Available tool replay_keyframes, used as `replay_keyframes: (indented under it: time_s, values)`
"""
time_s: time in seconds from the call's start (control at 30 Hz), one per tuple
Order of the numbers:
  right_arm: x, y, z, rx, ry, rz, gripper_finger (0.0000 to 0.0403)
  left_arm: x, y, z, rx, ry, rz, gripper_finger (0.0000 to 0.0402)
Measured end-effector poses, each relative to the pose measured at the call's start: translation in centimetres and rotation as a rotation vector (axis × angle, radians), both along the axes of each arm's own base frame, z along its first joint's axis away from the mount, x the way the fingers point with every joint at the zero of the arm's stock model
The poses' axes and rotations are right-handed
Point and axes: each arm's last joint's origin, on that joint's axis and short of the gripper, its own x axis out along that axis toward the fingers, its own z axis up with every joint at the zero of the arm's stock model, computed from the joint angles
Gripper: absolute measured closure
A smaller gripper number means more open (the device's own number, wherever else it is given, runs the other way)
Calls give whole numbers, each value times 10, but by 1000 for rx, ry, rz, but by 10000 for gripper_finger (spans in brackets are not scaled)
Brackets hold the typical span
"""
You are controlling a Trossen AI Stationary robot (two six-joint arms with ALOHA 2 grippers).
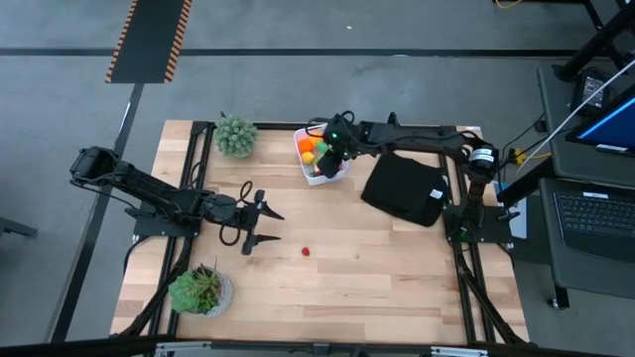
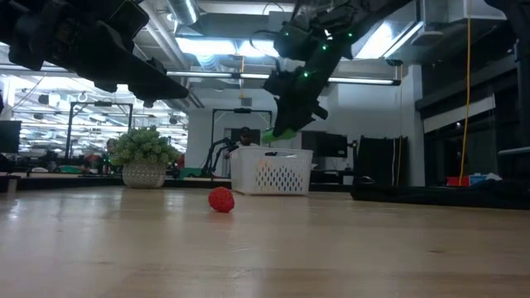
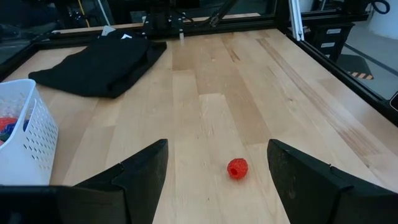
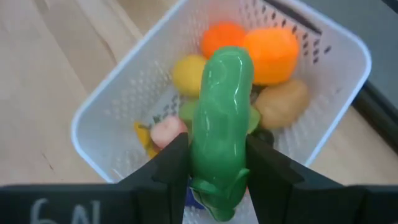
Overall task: Pick and placing Produce into tupperware
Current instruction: Put the pea into the basket
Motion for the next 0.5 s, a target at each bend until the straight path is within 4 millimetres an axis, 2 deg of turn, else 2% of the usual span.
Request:
replay_keyframes:
  time_s: [0.27, 0.5]
  values:
    - [-9, 3, -31, 14, 32, -4, 269, 0, 0, 0, 0, 0, 0, 135]
    - [-14, 7, -48, 20, 48, -1, 269, 0, 0, 0, 0, 0, 0, 135]
